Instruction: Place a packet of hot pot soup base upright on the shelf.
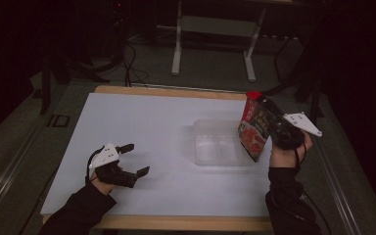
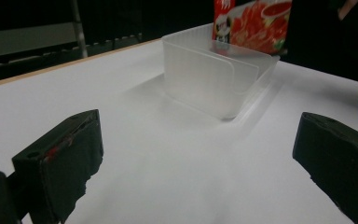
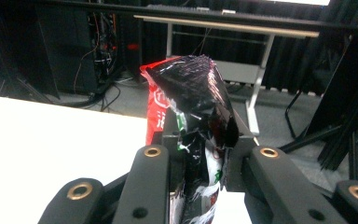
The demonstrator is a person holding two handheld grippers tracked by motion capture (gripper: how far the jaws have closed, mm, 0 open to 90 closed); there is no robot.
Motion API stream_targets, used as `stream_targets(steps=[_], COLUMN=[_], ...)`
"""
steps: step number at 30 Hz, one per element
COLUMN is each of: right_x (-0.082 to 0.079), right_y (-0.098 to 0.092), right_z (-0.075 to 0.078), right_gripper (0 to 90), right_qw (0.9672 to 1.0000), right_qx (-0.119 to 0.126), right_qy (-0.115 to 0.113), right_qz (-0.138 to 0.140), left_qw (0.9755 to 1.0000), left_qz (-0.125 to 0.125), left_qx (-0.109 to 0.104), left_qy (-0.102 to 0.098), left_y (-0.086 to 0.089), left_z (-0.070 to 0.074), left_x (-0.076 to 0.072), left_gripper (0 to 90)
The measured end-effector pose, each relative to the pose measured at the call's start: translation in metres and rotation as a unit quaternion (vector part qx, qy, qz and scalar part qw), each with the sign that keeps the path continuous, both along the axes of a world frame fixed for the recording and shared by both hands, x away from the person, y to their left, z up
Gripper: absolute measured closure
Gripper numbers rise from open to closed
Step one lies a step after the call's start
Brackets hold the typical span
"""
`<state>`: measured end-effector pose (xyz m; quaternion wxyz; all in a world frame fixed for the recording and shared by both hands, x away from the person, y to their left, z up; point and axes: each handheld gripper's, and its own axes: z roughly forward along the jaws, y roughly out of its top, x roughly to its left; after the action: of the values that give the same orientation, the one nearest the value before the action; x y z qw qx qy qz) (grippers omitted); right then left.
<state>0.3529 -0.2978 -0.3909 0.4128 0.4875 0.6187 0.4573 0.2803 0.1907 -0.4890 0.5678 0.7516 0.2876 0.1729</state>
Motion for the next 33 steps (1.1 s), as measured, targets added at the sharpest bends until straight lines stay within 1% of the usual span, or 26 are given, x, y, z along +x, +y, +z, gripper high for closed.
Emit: stream_targets(steps=[2, 3, 8, 12, 15, 16, 17, 20, 22, 24, 26, 27, 29, 30, 32, 33], right_x=[0.002, 0.002, 0.001, -0.004, -0.008, -0.011, -0.014, -0.020, -0.021, -0.022, -0.021, -0.021, -0.020, -0.020, -0.022, -0.022], right_y=[-0.001, -0.001, 0.002, 0.002, 0.003, 0.003, 0.002, -0.001, -0.002, -0.005, -0.005, -0.006, -0.007, -0.008, -0.009, -0.010], right_z=[-0.006, -0.009, -0.015, -0.018, -0.027, -0.030, -0.032, -0.035, -0.036, -0.036, -0.035, -0.035, -0.034, -0.033, -0.029, -0.027], right_gripper=[75.9, 75.9, 75.7, 75.4, 75.2, 75.1, 75.0, 74.5, 74.2, 73.9, 73.3, 72.3, 66.1, 61.3, 51.1, 46.9], right_qw=[1.0000, 0.9999, 0.9999, 0.9998, 0.9996, 0.9997, 0.9997, 0.9993, 0.9993, 0.9989, 0.9989, 0.9989, 0.9983, 0.9982, 0.9984, 0.9985], right_qx=[0.003, 0.007, 0.009, 0.014, 0.014, 0.008, 0.012, 0.030, 0.025, 0.036, 0.033, 0.034, 0.040, 0.042, 0.040, 0.037], right_qy=[0.009, 0.010, 0.011, 0.013, 0.022, 0.020, 0.018, 0.018, 0.021, 0.023, 0.027, 0.028, 0.035, 0.036, 0.029, 0.029], right_qz=[0.000, 0.001, 0.004, 0.005, 0.013, 0.015, 0.015, 0.016, 0.020, 0.019, 0.018, 0.018, 0.024, 0.024, 0.026, 0.029], left_qw=[1.0000, 1.0000, 1.0000, 1.0000, 1.0000, 1.0000, 1.0000, 0.9999, 0.9999, 0.9999, 0.9999, 0.9999, 0.9999, 0.9999, 0.9999, 0.9999], left_qz=[-0.001, -0.001, -0.003, -0.007, -0.008, -0.008, -0.008, -0.009, -0.009, -0.010, -0.010, -0.011, -0.011, -0.011, -0.011, -0.012], left_qx=[-0.002, -0.003, 0.000, 0.003, 0.001, 0.001, 0.002, 0.001, 0.001, 0.000, 0.000, -0.003, -0.004, -0.005, -0.005, -0.006], left_qy=[0.001, 0.002, 0.003, 0.003, 0.004, 0.004, 0.004, 0.006, 0.006, 0.005, 0.006, 0.007, 0.008, 0.008, 0.010, 0.010], left_y=[0.000, 0.000, -0.001, -0.002, -0.001, -0.001, -0.001, -0.002, -0.002, -0.002, -0.001, -0.001, -0.001, 0.000, 0.001, 0.001], left_z=[0.000, 0.000, -0.002, -0.002, -0.001, -0.001, -0.002, -0.002, -0.002, -0.002, -0.002, -0.002, -0.002, -0.003, -0.004, -0.004], left_x=[0.000, 0.000, 0.000, 0.000, 0.000, 0.000, 0.000, 0.000, 0.000, 0.000, 0.000, 0.000, 0.000, 0.000, 0.000, 0.000], left_gripper=[1.7, 1.7, 1.7, 1.7, 1.7, 1.7, 1.7, 1.8, 1.7, 1.7, 1.7, 1.7, 1.7, 1.7, 1.7, 1.7])
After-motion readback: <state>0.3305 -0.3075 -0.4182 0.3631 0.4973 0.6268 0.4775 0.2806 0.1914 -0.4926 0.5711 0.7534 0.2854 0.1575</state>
